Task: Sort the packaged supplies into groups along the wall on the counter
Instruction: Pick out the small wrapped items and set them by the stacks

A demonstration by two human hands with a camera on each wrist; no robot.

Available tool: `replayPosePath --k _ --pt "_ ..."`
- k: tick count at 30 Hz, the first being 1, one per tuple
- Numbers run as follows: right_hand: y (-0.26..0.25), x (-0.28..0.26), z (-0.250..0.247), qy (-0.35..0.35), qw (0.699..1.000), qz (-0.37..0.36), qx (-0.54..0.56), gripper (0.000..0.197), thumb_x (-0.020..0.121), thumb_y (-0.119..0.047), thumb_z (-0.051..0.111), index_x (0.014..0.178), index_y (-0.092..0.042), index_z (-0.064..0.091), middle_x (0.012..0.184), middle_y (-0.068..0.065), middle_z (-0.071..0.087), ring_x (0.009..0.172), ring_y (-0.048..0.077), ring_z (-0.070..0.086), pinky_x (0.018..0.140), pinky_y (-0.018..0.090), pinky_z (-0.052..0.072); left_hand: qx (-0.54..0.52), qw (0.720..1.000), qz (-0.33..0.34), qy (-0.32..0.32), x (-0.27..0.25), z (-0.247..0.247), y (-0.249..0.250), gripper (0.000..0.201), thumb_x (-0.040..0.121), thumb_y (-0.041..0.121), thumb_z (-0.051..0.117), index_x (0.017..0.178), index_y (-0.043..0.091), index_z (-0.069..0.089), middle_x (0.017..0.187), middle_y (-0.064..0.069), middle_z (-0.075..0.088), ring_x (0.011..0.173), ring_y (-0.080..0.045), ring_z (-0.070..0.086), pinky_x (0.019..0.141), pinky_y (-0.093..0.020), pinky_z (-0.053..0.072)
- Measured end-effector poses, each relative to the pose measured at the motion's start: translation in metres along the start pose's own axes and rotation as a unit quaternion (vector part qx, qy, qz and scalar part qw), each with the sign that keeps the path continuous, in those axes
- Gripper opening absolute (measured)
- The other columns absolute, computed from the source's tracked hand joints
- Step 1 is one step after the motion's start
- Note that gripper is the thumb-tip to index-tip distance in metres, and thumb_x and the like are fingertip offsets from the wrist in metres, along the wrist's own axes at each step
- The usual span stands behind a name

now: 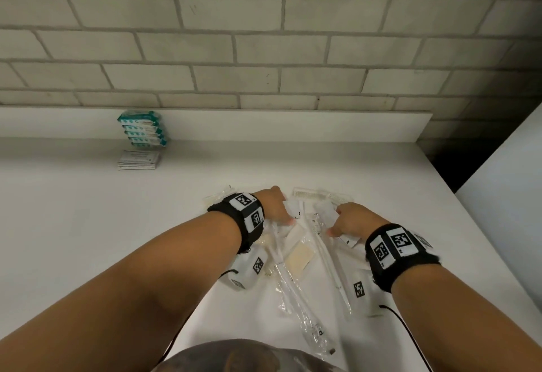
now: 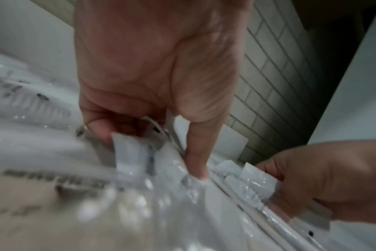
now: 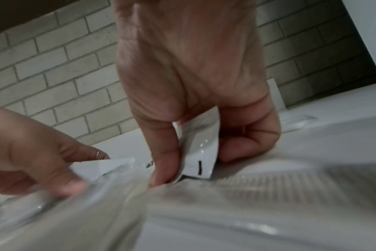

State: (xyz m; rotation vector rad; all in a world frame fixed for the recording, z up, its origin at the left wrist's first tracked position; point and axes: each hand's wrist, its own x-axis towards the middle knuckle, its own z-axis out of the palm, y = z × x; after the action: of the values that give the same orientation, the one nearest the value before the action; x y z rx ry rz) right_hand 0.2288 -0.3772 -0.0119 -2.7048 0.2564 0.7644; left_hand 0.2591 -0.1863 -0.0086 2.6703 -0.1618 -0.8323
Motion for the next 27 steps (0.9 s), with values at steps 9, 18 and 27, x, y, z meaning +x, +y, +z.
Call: replayPosePath --k 9,18,27 --pt "0.003 -0.011 0.001 0.033 0.986 -0.024 0.162 0.035 0.090 -0.032 0.062 0.118 -0.011 0.059 0.099 0.003 0.069 0.086 0.017 0.067 0.068 0.031 0.056 -0.388 0.845 0.103 0.352 -0.044 0.006 -0.022 0.018 0.090 0.031 0.061 0.088 0.018 0.048 0.081 0.003 0.054 0.064 -0.015 0.050 0.061 -0.033 0.047" --pt "-0.073 -0.101 -0.013 0.043 0.896 -0.269 0.350 0.017 0.087 -0.022 0.069 0.103 -0.020 0.064 0.081 0.008 0.073 0.064 0.017 0.066 0.062 0.032 0.052 -0.673 0.696 0.195 0.158 -0.105 0.003 -0.037 0.035 0.101 0.032 0.044 0.133 0.018 0.046 0.119 -0.012 0.064 0.110 -0.032 0.064 0.089 -0.048 0.054" --pt "-0.095 -0.111 0.016 0.398 0.855 -0.330 0.028 0.019 0.090 -0.009 0.057 0.105 -0.016 0.065 0.090 0.003 0.055 0.066 0.021 0.050 0.054 0.027 0.035 -0.677 0.694 0.187 0.158 -0.154 0.001 -0.042 0.033 0.100 0.041 0.040 0.115 0.017 0.057 0.114 -0.018 0.066 0.101 -0.031 0.067 0.088 -0.047 0.054"
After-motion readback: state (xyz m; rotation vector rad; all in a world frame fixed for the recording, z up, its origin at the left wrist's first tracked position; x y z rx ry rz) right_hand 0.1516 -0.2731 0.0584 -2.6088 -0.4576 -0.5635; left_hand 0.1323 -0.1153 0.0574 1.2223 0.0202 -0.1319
